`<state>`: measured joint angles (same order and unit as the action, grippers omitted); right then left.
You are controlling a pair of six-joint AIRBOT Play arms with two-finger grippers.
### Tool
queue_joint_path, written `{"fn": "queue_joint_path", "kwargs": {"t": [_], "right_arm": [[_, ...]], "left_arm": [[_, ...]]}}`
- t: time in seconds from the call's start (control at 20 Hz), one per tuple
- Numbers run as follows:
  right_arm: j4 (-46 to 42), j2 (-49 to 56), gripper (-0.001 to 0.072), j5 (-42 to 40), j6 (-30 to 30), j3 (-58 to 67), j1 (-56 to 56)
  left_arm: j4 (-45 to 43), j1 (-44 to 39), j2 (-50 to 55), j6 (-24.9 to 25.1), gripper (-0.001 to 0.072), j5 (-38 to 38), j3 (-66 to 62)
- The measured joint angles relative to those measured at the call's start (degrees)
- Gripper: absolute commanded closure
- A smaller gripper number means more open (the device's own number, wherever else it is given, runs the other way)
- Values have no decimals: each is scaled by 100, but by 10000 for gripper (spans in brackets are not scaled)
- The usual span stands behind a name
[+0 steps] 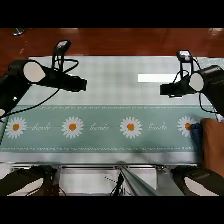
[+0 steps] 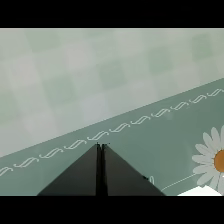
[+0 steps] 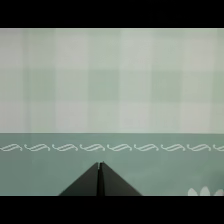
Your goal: Fold the shirts.
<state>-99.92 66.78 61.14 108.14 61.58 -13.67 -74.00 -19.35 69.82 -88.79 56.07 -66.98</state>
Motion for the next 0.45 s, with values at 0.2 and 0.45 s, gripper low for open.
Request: {"fn": "queue_joint_path", "kwargs": {"t": [0.2, 0.45], "right_arm": [[-55, -109, 691, -111, 81, -90, -28], [-70, -146, 691, -155, 101, -111, -39]], "left_arm": [[-50, -17, 20, -24, 682, -11, 7], [-70, -17, 24, -39, 682, -15, 7]]}}
